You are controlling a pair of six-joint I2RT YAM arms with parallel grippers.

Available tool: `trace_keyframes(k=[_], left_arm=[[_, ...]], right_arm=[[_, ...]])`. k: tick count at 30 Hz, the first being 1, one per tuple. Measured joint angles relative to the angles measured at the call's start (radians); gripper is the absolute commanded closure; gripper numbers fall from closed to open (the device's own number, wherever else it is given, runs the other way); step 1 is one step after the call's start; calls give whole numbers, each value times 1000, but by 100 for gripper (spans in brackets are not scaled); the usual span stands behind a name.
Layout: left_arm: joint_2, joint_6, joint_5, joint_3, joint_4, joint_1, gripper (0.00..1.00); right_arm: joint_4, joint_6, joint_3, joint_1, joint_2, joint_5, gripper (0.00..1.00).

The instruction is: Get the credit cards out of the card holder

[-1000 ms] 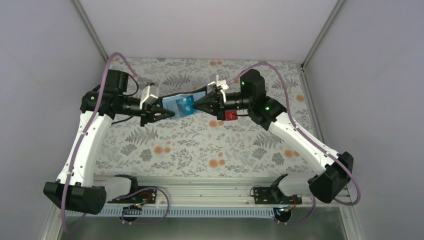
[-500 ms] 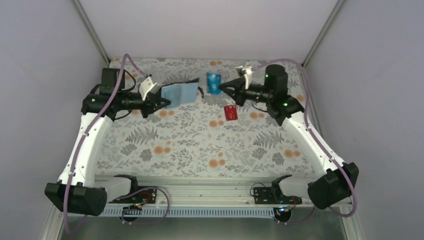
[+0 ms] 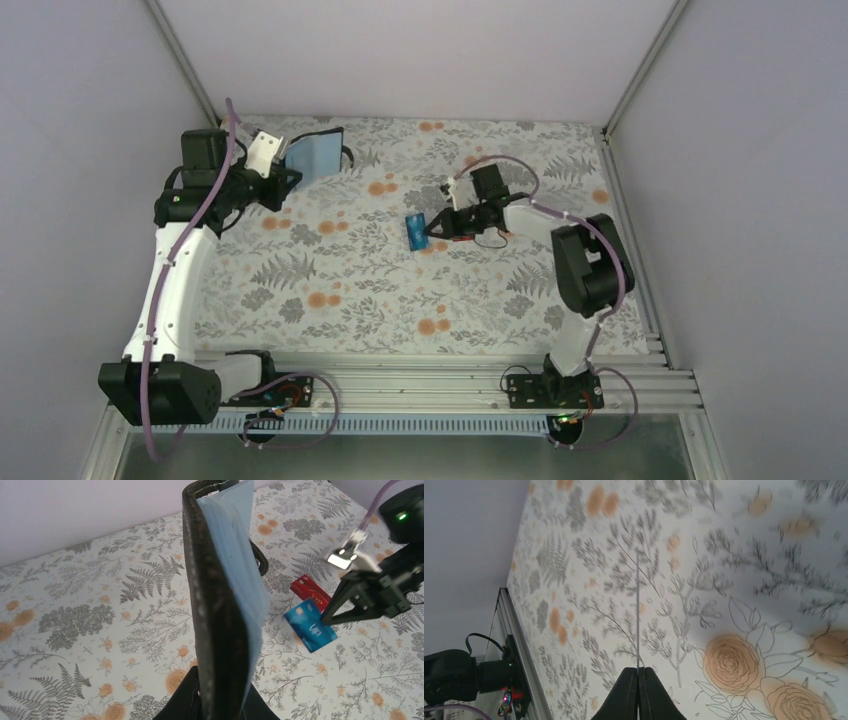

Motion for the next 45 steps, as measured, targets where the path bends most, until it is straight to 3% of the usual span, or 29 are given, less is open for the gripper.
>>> trace_keyframes(k=[12, 33, 38, 42, 45], left_arm=[[-3, -7, 11, -11, 2, 1, 98], [-3, -7, 42, -11, 1, 1, 97], [-3, -7, 49, -11, 0, 1, 97], [-3, -6, 61, -11, 0, 1, 97], [-3, -6, 73, -11, 0, 1, 97]], right_arm=[[-48, -2, 119, 3, 238, 27, 96], [-114, -39, 215, -36, 308, 116, 95], [-129, -51, 228, -35, 313, 129, 86], [-144, -55, 228, -35, 315, 151, 71], [-152, -59, 232, -33, 302, 170, 65]])
